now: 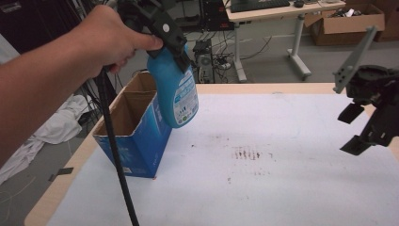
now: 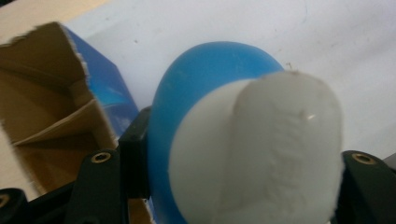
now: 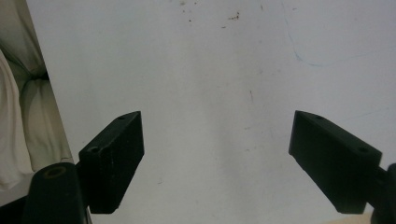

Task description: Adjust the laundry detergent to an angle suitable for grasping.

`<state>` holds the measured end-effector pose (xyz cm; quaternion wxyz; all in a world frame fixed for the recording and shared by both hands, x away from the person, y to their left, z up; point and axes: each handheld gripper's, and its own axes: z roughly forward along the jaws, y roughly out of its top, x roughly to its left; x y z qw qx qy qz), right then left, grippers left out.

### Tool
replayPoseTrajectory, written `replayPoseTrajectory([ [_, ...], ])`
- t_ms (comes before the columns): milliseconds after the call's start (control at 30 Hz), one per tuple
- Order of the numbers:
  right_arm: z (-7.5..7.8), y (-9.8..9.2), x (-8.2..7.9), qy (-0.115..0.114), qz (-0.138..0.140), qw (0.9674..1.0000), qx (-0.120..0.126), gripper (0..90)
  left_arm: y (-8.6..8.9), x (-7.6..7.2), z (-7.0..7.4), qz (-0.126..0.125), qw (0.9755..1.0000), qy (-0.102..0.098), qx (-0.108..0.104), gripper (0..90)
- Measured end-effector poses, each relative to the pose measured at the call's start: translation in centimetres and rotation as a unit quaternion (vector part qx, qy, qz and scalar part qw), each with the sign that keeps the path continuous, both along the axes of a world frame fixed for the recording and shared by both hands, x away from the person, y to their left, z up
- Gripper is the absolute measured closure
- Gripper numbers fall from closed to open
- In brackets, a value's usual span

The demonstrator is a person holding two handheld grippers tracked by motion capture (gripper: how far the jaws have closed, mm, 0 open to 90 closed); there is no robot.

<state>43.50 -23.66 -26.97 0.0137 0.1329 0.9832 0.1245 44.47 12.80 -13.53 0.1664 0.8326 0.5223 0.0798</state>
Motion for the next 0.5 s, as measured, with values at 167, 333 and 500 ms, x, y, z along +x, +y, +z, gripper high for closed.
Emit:
replayPoseTrajectory([
  [167,-0.2,-0.2,0.1,0.002,-0.001,1.0000,0.001,18.0,2.0,-0.6,2.2,0.025,0.9996,-0.011,0.003,37.9],
  [333,-0.3,0.0,0.3,-0.005,0.003,1.0000,0.001,18.0,4.9,-1.3,3.9,0.061,0.9978,-0.024,0.003,37.9],
  [500,-0.3,0.2,0.3,-0.005,0.006,1.0000,0.001,18.0,7.0,-1.5,3.8,0.094,0.9953,-0.020,0.009,38.0],
])
